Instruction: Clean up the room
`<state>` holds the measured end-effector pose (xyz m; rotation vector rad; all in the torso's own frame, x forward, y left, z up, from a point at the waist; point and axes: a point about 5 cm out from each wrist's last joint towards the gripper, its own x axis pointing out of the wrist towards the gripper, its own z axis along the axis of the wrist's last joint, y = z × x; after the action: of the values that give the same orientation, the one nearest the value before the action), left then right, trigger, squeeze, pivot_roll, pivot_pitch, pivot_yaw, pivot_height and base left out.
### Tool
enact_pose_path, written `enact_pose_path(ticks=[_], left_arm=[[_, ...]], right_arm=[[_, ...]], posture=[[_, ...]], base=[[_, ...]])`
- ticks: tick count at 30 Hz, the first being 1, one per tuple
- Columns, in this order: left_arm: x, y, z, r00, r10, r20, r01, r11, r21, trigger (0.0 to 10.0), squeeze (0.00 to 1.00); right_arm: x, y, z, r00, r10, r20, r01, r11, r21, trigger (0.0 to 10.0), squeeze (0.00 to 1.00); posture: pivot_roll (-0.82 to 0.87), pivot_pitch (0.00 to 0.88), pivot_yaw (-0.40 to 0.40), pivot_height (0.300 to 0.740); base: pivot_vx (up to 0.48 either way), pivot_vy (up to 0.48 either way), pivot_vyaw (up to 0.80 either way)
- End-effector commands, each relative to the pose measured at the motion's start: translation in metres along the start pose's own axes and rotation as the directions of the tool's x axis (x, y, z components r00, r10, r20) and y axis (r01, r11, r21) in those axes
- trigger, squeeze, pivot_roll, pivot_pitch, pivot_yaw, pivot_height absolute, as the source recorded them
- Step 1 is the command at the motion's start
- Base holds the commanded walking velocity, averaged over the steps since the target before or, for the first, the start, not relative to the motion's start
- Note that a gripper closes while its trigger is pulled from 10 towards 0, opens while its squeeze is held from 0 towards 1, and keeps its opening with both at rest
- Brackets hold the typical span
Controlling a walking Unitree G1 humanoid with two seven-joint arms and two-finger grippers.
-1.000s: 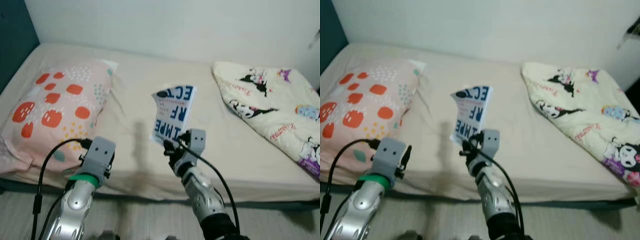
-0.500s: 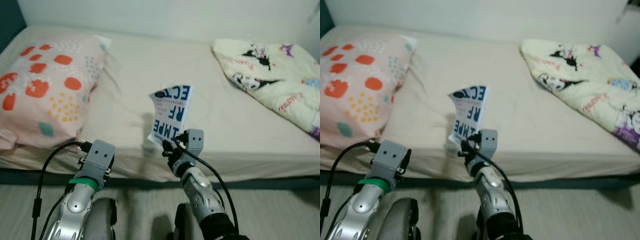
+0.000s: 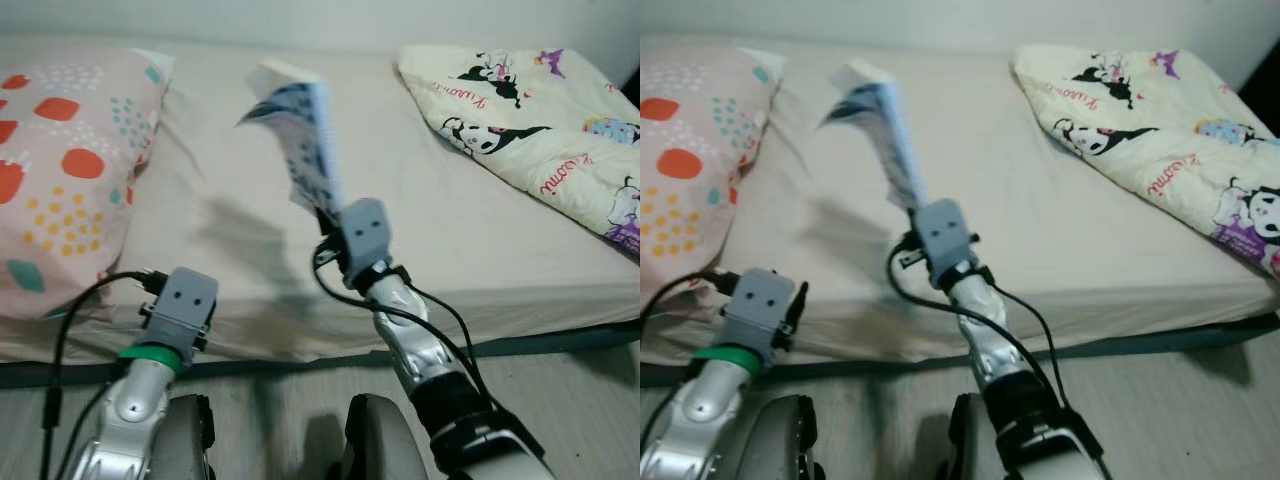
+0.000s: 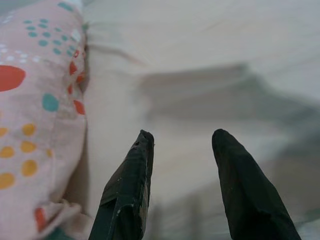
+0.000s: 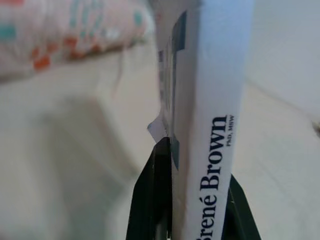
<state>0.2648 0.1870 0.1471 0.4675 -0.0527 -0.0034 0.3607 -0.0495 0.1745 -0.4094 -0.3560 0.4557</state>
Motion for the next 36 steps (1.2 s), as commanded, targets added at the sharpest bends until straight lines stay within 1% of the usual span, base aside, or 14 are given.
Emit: enact_pose_path(ticks=[1, 4, 7, 9, 10, 15, 16, 17, 20, 23, 27, 30, 34, 36], left_arm=[[-0.012, 0.004, -0.003, 0.999, -0.030, -0.026, 0.030, 1.000, 0.010, 10.0, 0.00], [-0.027, 0.012, -0.003, 0.998, -0.048, -0.039, 0.049, 0.999, 0.018, 10.0, 0.00], [-0.038, 0.014, -0.004, 0.997, -0.062, -0.055, 0.063, 0.998, 0.020, 10.0, 0.00], [-0.060, 0.009, -0.010, 0.987, -0.127, -0.102, 0.124, 0.992, -0.040, 10.0, 0.00], [-0.060, 0.009, -0.010, 0.987, -0.127, -0.102, 0.124, 0.992, -0.040, 10.0, 0.00], [-0.089, -0.005, -0.014, 0.952, -0.262, -0.160, 0.238, 0.959, -0.154, 10.0, 0.00], [-0.103, -0.019, -0.009, 0.922, -0.348, -0.168, 0.310, 0.926, -0.214, 10.0, 0.00], [-0.103, -0.019, -0.009, 0.922, -0.348, -0.168, 0.310, 0.926, -0.214, 10.0, 0.00], [-0.107, -0.025, -0.004, 0.915, -0.368, -0.166, 0.323, 0.914, -0.245, 10.0, 0.00], [-0.106, -0.026, 0.001, 0.925, -0.344, -0.161, 0.289, 0.913, -0.288, 10.0, 0.00], [-0.107, -0.021, 0.003, 0.932, -0.320, -0.170, 0.260, 0.917, -0.303, 10.0, 0.00], [-0.108, -0.017, 0.003, 0.938, -0.297, -0.181, 0.231, 0.921, -0.314, 10.0, 0.00], [-0.106, -0.015, 0.004, 0.940, -0.289, -0.182, 0.221, 0.921, -0.321, 10.0, 0.00], [-0.102, -0.015, 0.005, 0.941, -0.288, -0.179, 0.220, 0.920, -0.324, 10.0, 0.00]], right_arm=[[0.004, 0.005, 0.000, 1.000, -0.004, -0.008, 0.003, 0.992, -0.128, 10.0, 0.00], [0.012, 0.011, -0.003, 0.999, -0.010, -0.046, -0.006, 0.947, -0.322, 10.0, 0.00], [0.014, 0.012, -0.006, 0.998, -0.024, -0.065, -0.003, 0.923, -0.384, 10.0, 0.00], [0.018, 0.011, -0.009, 0.994, -0.055, -0.090, 0.004, 0.871, -0.491, 10.0, 0.00], [0.018, 0.011, -0.009, 0.994, -0.055, -0.090, 0.004, 0.871, -0.491, 10.0, 0.00], [0.023, 0.009, -0.011, 0.987, -0.118, -0.109, 0.032, 0.810, -0.586, 10.0, 0.00], [0.027, 0.012, -0.008, 0.983, -0.161, -0.089, 0.061, 0.741, -0.669, 10.0, 0.00], [0.027, 0.012, -0.008, 0.983, -0.161, -0.089, 0.061, 0.741, -0.669, 10.0, 0.00], [0.028, 0.017, -0.006, 0.984, -0.166, -0.059, 0.070, 0.677, -0.733, 10.0, 0.00], [0.013, 0.053, -0.022, 0.994, 0.023, -0.104, -0.097, 0.591, -0.801, 10.0, 0.00], [-0.006, 0.079, -0.039, 0.970, 0.180, -0.165, -0.235, 0.504, -0.831, 10.0, 0.00], [-0.021, 0.084, -0.055, 0.943, 0.226, -0.246, -0.327, 0.481, -0.813, 10.0, 0.00], [-0.023, 0.081, -0.060, 0.936, 0.218, -0.275, -0.349, 0.480, -0.805, 10.0, 0.00], [-0.021, 0.080, -0.058, 0.937, 0.205, -0.282, -0.348, 0.500, -0.793, 10.0, 0.00]], posture=[[0.17, 0.249, -0.076, 0.575], [0.19, 0.290, -0.068, 0.575], [0.19, 0.290, -0.068, 0.575], [0.21, 0.325, -0.065, 0.575], [0.21, 0.325, -0.065, 0.575], [0.23, 0.356, -0.066, 0.575], [0.26, 0.389, -0.062, 0.575], [0.26, 0.389, -0.062, 0.575], [0.27, 0.396, -0.063, 0.575], [0.29, 0.429, -0.070, 0.575], [0.29, 0.432, -0.073, 0.575], [0.29, 0.432, -0.081, 0.575], [0.28, 0.426, -0.079, 0.575], [0.28, 0.418, -0.075, 0.575]], base=[[0.000, 0.000, 0.00], [0.000, 0.000, 0.00], [0.000, 0.000, 0.00], [0.000, 0.000, 0.00], [0.000, 0.000, 0.00], [0.000, 0.000, 0.00], [0.000, 0.000, 0.00], [0.000, 0.000, 0.00], [0.000, 0.000, 0.00], [0.000, 0.000, 0.00], [0.000, 0.000, 0.00], [0.000, 0.000, 0.00], [0.000, 0.000, 0.00], [0.000, 0.000, 0.00]])
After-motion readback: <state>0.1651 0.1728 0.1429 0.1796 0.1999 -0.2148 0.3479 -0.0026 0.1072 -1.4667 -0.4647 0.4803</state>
